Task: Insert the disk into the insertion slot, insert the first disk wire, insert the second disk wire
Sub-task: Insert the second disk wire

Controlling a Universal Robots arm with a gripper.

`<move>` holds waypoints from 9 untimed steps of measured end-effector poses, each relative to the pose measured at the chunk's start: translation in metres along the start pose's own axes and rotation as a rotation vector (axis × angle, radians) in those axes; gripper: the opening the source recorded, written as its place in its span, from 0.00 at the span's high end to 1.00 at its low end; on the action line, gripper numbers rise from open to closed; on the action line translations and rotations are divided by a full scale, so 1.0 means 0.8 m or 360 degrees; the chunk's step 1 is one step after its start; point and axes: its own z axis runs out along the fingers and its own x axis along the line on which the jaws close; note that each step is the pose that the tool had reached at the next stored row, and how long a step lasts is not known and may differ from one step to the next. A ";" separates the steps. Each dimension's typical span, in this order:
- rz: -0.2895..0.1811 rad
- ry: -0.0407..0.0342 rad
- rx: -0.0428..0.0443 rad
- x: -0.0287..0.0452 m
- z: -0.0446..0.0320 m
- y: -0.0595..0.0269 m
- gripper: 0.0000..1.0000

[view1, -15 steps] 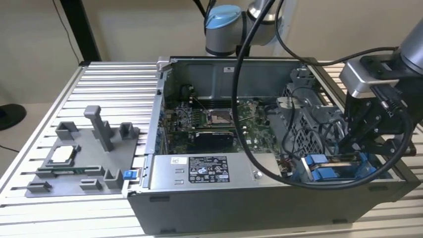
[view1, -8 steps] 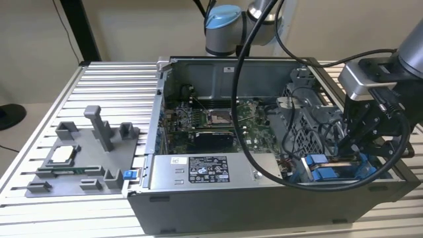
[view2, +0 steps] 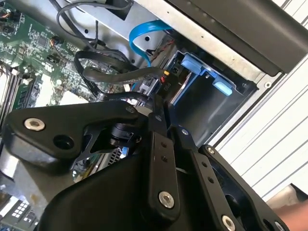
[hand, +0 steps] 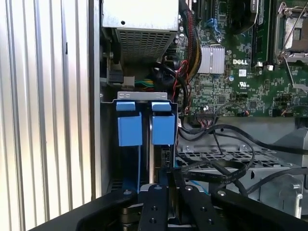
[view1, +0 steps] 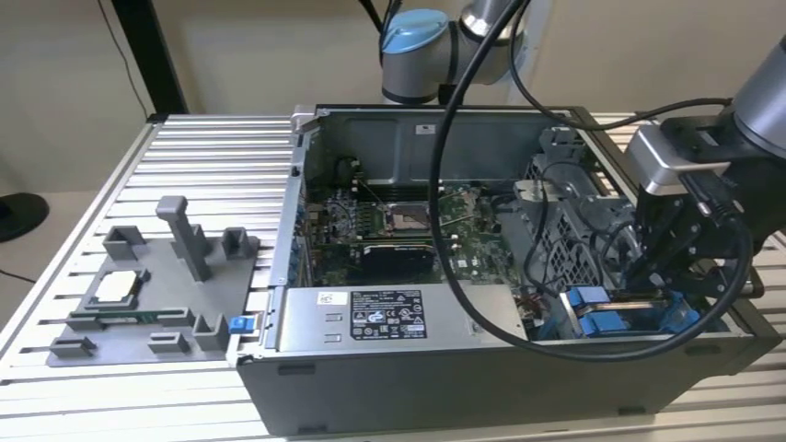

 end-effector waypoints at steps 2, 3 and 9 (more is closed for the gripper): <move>0.0000 0.0000 0.0001 0.0002 0.0015 0.000 1.00; 0.0000 0.0000 0.0002 0.0003 0.0022 0.000 1.00; 0.0000 0.0000 0.0002 0.0002 0.0034 0.000 1.00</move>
